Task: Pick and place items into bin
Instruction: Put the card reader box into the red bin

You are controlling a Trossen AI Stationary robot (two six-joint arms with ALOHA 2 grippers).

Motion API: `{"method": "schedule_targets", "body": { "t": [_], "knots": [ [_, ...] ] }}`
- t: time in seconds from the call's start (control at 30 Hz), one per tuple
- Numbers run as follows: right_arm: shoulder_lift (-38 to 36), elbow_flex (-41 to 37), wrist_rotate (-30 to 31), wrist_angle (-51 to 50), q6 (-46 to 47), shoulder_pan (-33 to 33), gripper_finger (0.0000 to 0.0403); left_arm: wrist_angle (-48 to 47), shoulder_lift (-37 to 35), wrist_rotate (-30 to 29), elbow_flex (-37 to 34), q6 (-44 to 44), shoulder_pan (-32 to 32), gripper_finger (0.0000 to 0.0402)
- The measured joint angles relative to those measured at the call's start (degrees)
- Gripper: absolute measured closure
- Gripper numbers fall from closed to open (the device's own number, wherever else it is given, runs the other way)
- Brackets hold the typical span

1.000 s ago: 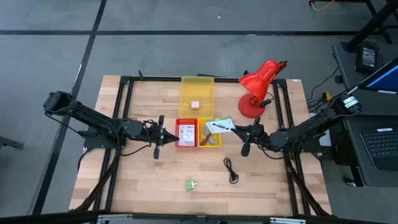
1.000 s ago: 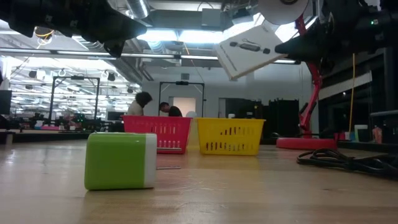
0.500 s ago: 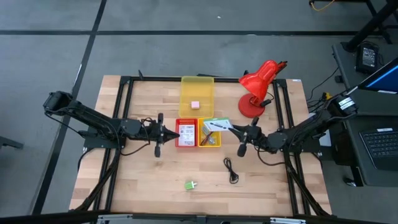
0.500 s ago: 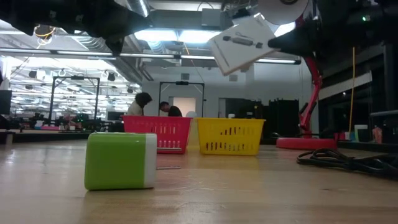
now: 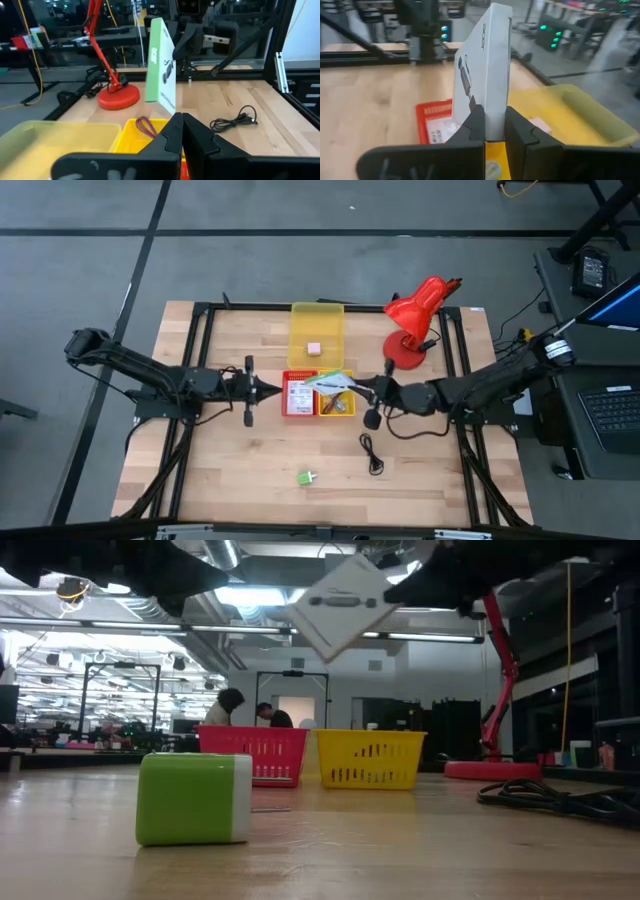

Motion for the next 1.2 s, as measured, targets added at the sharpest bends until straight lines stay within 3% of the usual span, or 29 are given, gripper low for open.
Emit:
{"method": "schedule_targets", "body": {
  "t": [0.33, 0.67, 0.83, 0.97, 1.2],
  "knots": [
    [7.88, 15.24, -18.25, -18.14, -0.45, -9.08, 0.0381, -12.64, -10.48, -0.03, -0.02, -1.79, 0.0, 0.04],
    [16.81, 30.07, -39.9, -32.14, -2.82, -16.43, 0.0381, -16.85, -14.13, 0.01, -0.02, -1.84, 0.0, 0.0399],
    [21.56, 38.79, -43.1, -42.51, -6.42, -19.9, 0.0381, -18.72, -14.21, 0.01, -0.02, -1.8, 0.0, 0.04],
    [25.2, 44.77, -49.7, -46.08, -9.03, -22.55, 0.0381, -19.79, -14.2, 0.01, -0.02, -1.88, 0.0, 0.0399],
    [29.89, 48.24, -52.75, -49.49, -12.23, -25.84, 0.0381, -20.9, -14.2, 1.54, -0.02, -2.1, 0.0, 0.04]
  ]
}}
